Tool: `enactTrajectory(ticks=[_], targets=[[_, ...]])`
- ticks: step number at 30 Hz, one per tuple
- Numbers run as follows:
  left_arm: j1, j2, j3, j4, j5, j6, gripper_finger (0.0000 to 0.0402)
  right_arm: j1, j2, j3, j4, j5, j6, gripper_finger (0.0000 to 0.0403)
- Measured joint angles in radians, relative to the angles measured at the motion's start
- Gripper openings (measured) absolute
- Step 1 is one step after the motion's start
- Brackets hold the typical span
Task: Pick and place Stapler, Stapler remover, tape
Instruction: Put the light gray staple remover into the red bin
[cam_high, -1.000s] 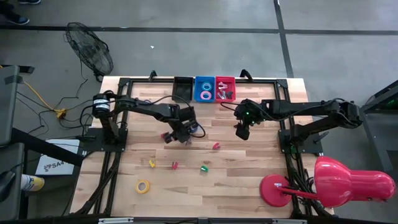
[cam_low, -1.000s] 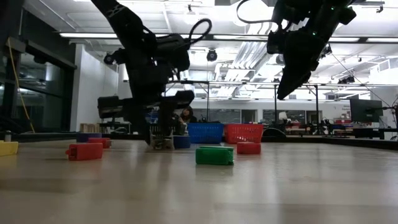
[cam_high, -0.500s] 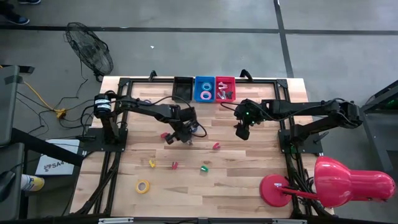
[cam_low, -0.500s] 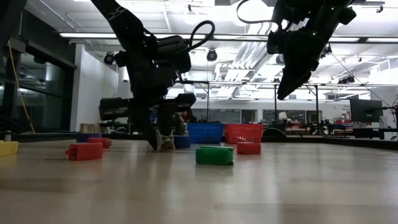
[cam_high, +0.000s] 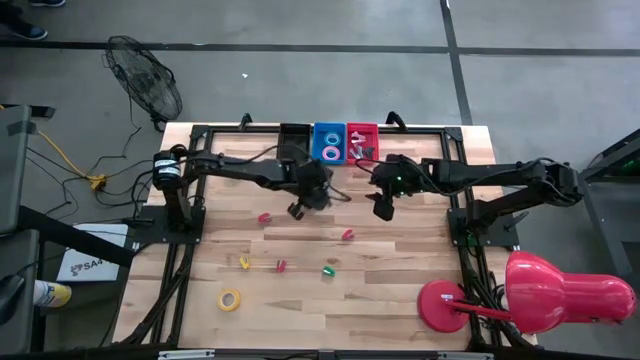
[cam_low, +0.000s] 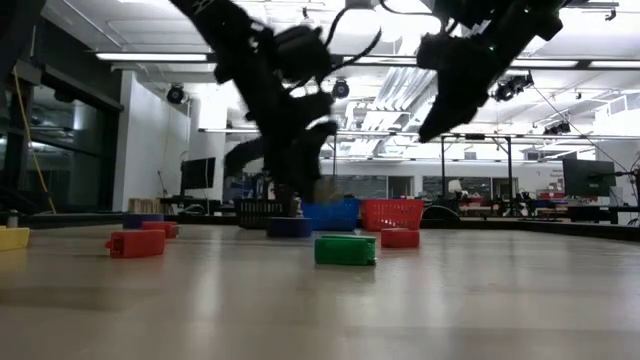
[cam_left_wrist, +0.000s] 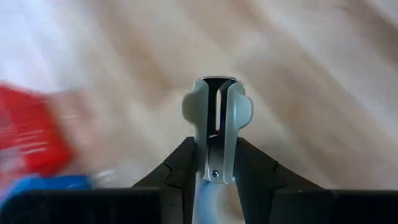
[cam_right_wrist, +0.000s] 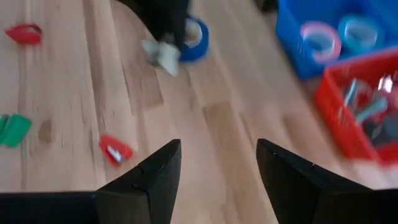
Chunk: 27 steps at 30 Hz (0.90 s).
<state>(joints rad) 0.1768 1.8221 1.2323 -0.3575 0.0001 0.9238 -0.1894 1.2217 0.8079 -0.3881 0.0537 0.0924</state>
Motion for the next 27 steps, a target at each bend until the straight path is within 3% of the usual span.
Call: enactTrajectory(ticks=[12,16,20,27], targets=[[0.0,-0.003,0.259,-0.011,-0.175,-0.126,0.008,0.0,0.0,0.0,0.187,0.138,-0.218,0.0201],[0.0,-0.003,0.28,0.0,-0.179,-0.128,0.008,0.0,0.0,0.0,0.226,0.175,-0.262,0.0201],[0.0,-0.003,0.28,0.008,-0.197,-0.153,0.008,0.0,0.0,0.0,0.245,0.122,-0.303,0.0201],[0.0,-0.003,0.28,0.028,-0.205,-0.195,0.008,0.0,0.0,0.0,0.282,0.135,-0.338,0.0201]])
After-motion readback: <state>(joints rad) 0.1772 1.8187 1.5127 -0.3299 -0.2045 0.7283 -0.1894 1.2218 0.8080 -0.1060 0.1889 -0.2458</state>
